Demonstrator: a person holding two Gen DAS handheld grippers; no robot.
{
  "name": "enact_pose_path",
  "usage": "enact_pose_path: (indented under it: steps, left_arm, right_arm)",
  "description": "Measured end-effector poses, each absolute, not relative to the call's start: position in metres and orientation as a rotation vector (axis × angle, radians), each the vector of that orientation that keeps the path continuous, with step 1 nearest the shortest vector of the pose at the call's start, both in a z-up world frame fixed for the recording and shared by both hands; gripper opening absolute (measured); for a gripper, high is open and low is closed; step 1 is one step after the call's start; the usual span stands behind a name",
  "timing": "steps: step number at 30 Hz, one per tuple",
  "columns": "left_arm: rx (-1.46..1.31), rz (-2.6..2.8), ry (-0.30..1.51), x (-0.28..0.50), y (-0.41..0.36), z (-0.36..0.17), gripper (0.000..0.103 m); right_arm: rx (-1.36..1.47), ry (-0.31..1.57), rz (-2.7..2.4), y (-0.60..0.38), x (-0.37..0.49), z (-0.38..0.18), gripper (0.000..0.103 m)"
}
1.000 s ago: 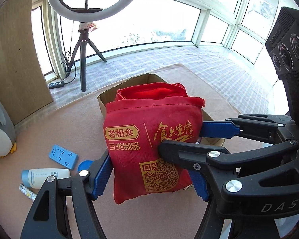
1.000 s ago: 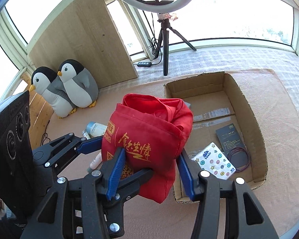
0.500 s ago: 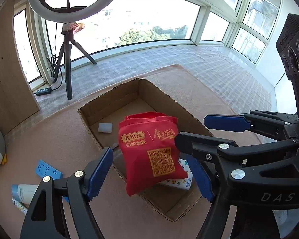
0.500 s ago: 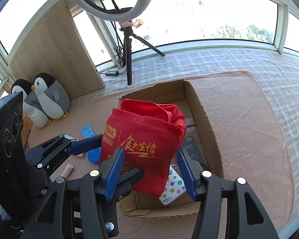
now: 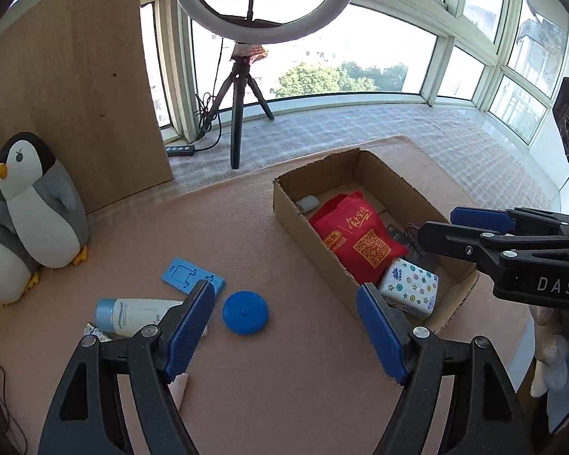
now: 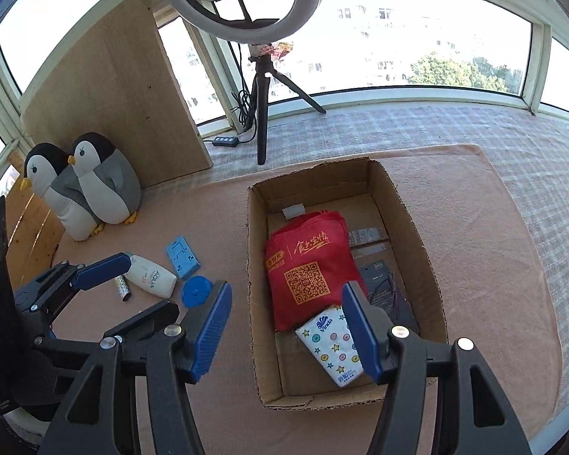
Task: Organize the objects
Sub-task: 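Carry the red bag into the cardboard box and open both grippers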
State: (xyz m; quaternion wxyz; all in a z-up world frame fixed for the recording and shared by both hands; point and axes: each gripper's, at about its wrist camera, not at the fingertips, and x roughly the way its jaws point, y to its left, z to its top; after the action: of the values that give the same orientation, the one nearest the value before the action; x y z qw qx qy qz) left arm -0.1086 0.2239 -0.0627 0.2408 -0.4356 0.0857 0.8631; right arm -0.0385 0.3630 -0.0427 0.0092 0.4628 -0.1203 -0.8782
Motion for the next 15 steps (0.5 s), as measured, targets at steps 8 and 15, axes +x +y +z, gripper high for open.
enact_pose_path:
  steps: [8, 15]
  left_arm:
    - [-1.273, 2.454, 0.185, -0.101, 0.139, -0.067, 0.080]
    - [-1.324, 2.496, 0.144, -0.105, 0.081, -0.075, 0.080]
  right_arm:
    - [1.423, -0.285, -2.692, 0.302, -0.044, -0.044, 0.056]
    - [1.420, -0.159, -2.653, 0.248, -0.051, -0.053, 0.056]
